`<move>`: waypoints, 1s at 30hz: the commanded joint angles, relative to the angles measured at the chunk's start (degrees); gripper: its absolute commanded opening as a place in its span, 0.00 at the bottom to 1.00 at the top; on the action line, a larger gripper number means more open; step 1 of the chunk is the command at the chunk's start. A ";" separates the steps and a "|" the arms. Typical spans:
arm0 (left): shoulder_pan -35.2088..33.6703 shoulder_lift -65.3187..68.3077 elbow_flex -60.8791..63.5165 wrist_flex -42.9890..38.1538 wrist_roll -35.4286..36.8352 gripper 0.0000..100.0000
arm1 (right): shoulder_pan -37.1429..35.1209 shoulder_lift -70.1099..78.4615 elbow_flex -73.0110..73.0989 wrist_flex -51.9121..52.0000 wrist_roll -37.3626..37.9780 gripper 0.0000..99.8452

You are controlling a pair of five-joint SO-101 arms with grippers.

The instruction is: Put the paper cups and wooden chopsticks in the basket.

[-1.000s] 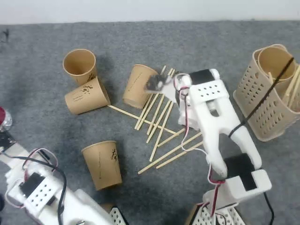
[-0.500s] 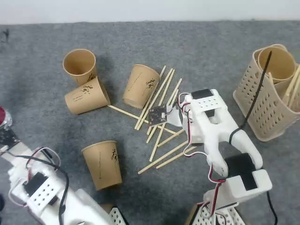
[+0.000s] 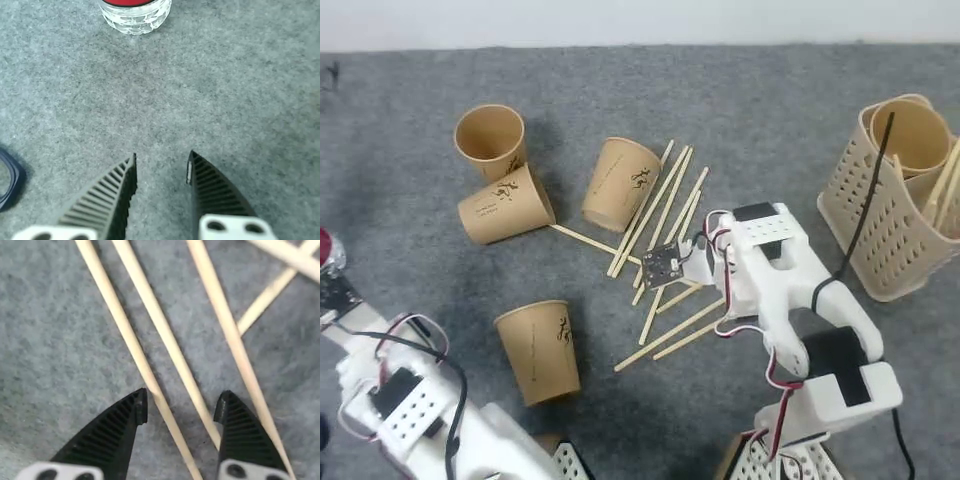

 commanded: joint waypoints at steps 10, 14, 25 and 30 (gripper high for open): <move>0.35 -1.05 -0.22 -1.32 0.70 0.17 | 1.27 -0.75 2.20 0.13 0.53 0.03; 0.35 -1.05 -0.22 -1.32 0.70 0.17 | 1.27 -0.84 2.20 0.40 0.26 0.13; 0.44 -1.05 -0.22 -1.41 0.70 0.17 | 0.66 -0.84 3.08 4.44 0.26 0.15; 0.44 -1.05 -0.22 -1.41 0.70 0.17 | -1.98 -0.75 5.36 4.70 0.18 0.15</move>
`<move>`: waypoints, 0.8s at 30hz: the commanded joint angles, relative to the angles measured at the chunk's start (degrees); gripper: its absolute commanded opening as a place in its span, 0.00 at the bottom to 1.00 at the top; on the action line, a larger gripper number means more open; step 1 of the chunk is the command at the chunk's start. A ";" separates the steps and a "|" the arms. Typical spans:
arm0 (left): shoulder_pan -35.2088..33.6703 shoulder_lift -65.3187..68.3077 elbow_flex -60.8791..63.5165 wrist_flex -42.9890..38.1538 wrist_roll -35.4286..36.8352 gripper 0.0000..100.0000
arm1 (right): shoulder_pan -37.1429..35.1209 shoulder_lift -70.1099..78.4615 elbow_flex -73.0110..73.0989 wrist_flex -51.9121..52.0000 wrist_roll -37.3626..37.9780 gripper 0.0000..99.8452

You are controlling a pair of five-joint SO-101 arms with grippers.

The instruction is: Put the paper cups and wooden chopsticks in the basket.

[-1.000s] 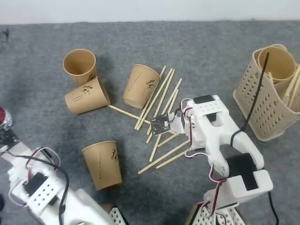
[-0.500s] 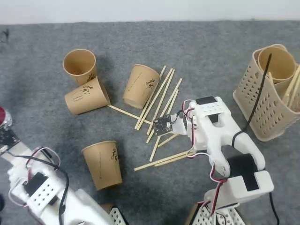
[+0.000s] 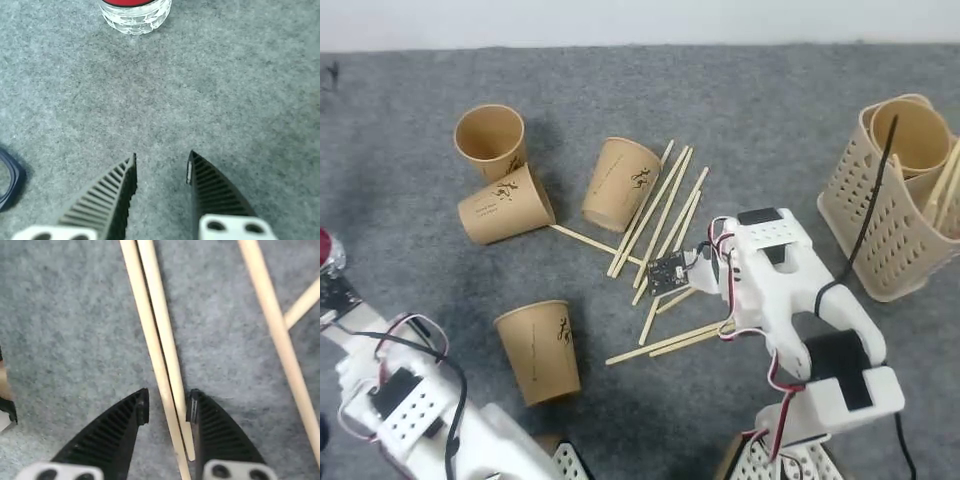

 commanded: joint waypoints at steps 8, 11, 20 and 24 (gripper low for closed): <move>0.44 -1.05 -0.22 -1.41 0.70 0.17 | -2.95 0.57 4.22 -1.54 0.09 0.14; 0.44 -1.05 -0.22 -1.41 0.70 0.17 | -2.86 0.66 4.22 -1.71 0.09 0.07; 0.44 -1.05 -0.22 -1.41 0.70 0.17 | -2.77 0.75 4.22 -1.80 0.18 0.01; 0.44 -1.05 -0.22 -1.41 0.70 0.17 | -2.68 0.48 4.22 -1.80 0.18 0.01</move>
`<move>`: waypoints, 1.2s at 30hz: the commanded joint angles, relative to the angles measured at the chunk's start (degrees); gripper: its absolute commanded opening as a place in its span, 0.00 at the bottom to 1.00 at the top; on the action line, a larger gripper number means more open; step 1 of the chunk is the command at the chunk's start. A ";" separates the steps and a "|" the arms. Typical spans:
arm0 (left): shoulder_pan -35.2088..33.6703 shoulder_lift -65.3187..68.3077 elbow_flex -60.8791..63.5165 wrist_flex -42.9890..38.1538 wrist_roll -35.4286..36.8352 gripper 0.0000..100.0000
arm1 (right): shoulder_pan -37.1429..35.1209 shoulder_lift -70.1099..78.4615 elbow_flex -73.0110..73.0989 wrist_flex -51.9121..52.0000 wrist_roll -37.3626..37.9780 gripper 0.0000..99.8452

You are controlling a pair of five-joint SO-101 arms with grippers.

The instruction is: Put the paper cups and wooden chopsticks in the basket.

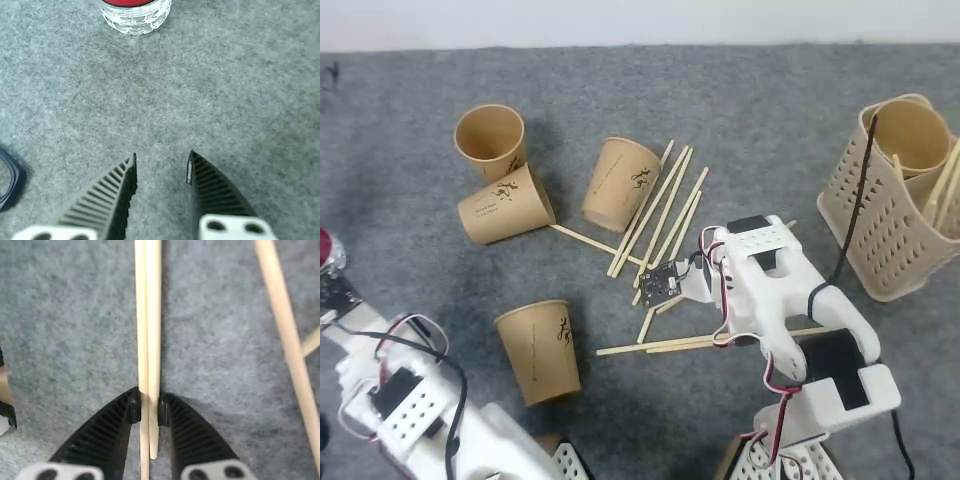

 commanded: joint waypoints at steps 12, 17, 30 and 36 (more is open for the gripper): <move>0.44 -1.05 -0.22 -1.41 0.70 0.17 | 6.02 -5.85 -16.09 -6.46 -17.41 0.01; 0.44 -1.05 -0.22 -1.41 0.70 0.17 | 6.02 -17.63 -15.21 -6.11 -22.15 0.01; 0.44 -1.05 -0.22 -1.41 0.70 0.17 | 9.98 -49.36 -8.09 -10.77 -36.48 0.01; 0.44 -1.05 -0.22 -1.41 0.70 0.17 | 21.23 -54.11 -8.26 -23.25 -50.81 0.01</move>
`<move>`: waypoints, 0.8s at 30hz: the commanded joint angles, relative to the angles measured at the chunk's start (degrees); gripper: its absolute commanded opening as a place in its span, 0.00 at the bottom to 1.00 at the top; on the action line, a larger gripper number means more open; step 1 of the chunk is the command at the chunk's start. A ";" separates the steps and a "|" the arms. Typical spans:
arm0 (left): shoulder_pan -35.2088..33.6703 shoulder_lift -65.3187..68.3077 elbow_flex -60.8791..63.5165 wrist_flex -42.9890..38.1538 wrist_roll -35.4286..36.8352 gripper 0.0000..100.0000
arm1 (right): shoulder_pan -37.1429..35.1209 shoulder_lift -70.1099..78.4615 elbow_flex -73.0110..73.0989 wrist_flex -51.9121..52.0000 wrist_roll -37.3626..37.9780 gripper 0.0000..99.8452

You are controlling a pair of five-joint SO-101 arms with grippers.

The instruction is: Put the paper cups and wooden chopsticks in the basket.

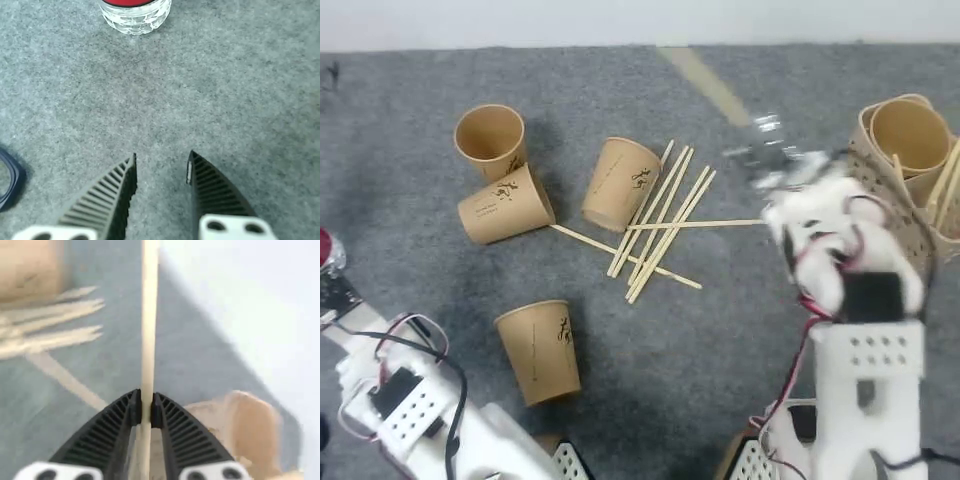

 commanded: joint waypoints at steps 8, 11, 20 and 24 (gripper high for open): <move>0.44 -1.05 -0.22 -1.32 0.70 0.17 | 20.62 0.75 -11.69 -13.41 -23.03 0.01; 0.44 -1.05 -0.22 -1.32 0.70 0.17 | 23.87 5.76 -15.91 -13.14 -24.18 0.01; 0.44 -1.05 -0.13 -1.32 0.70 0.17 | 34.42 17.98 -20.75 -13.49 -29.71 0.01; 0.44 -1.05 -0.13 -1.32 0.70 0.17 | 34.77 19.65 -18.90 -12.88 -29.98 0.01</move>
